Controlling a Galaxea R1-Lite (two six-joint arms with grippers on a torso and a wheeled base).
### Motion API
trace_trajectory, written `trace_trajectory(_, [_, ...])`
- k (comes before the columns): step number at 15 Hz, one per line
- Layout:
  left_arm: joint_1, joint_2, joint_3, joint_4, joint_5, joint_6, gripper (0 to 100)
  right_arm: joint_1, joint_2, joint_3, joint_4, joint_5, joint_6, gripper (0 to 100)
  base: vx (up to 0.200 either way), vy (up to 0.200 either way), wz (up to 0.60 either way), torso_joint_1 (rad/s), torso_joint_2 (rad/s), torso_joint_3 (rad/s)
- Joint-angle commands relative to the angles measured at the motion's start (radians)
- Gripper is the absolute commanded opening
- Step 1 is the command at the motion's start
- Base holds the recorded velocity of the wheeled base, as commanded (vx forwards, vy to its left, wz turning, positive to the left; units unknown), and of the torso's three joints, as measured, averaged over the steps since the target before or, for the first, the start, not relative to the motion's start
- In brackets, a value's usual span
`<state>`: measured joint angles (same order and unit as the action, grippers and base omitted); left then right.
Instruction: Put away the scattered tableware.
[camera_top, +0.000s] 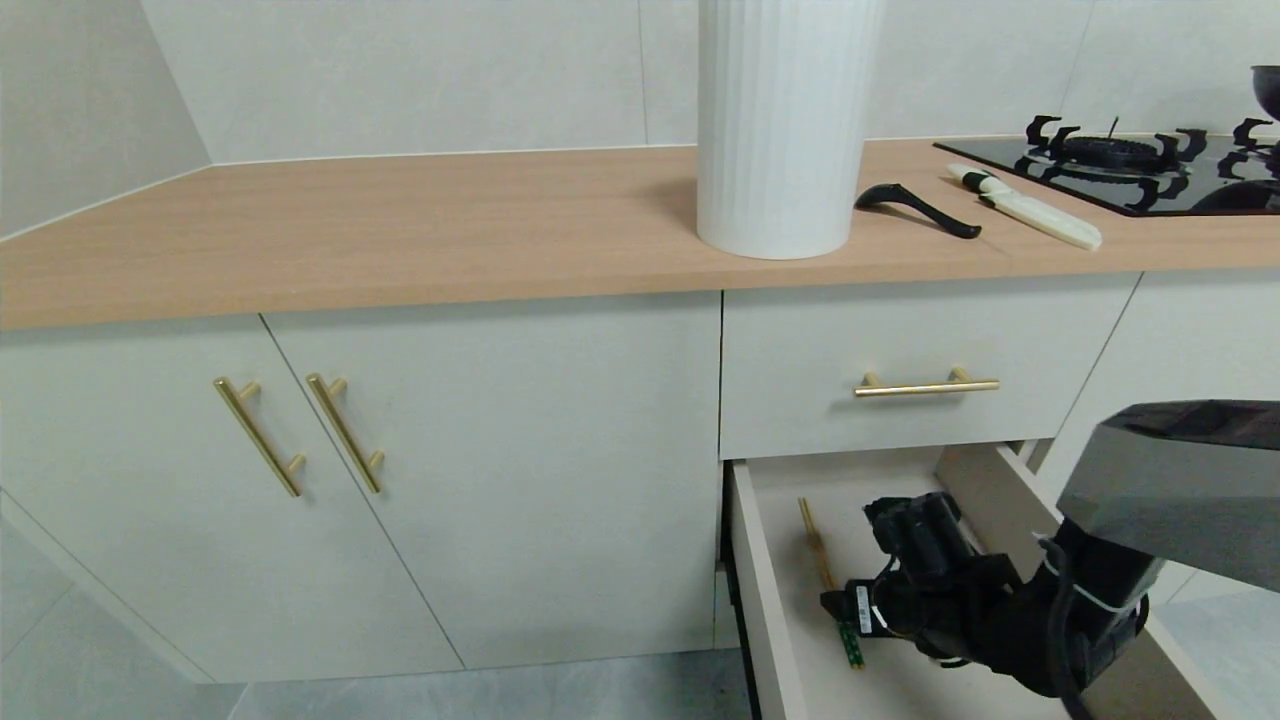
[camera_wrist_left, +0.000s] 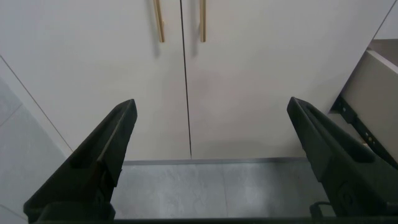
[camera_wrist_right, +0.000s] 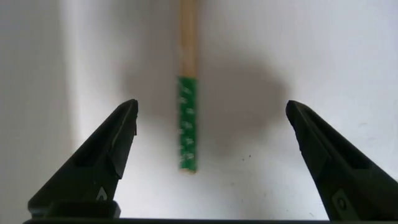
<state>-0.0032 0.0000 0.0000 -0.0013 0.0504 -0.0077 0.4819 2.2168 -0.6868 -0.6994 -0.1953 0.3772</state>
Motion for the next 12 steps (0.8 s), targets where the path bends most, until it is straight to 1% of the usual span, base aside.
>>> trace_trajectory(1, [0.000,0.000,0.000,0.000,0.000,0.000,100,0.001,-0.204,0.030,0.000,-0.009,-0.032,100,0.000,0.000,0.00,0.000,0.00,0.000])
trace_trajectory(3, [0.000,0.000,0.000,0.000,0.000,0.000,100,-0.016,-0.318,0.070,-0.002,-0.015,-0.107,100,0.000,0.000,0.00,0.000,0.00,0.000])
trace_trajectory(4, [0.000,0.000,0.000,0.000,0.000,0.000,100,-0.040,-0.390,0.089,-0.002,-0.044,-0.179,100,0.000,0.000,0.00,0.000,0.00,0.000])
trace_trajectory(7, [0.000,0.000,0.000,0.000,0.000,0.000,100,-0.071,-0.508,0.090,-0.002,-0.105,-0.261,100,0.000,0.000,0.00,0.000,0.00,0.000])
trace_trajectory(12, [0.000,0.000,0.000,0.000,0.000,0.000,100,-0.083,-0.591,0.095,-0.002,-0.110,-0.308,100,0.000,0.000,0.00,0.000,0.00,0.000])
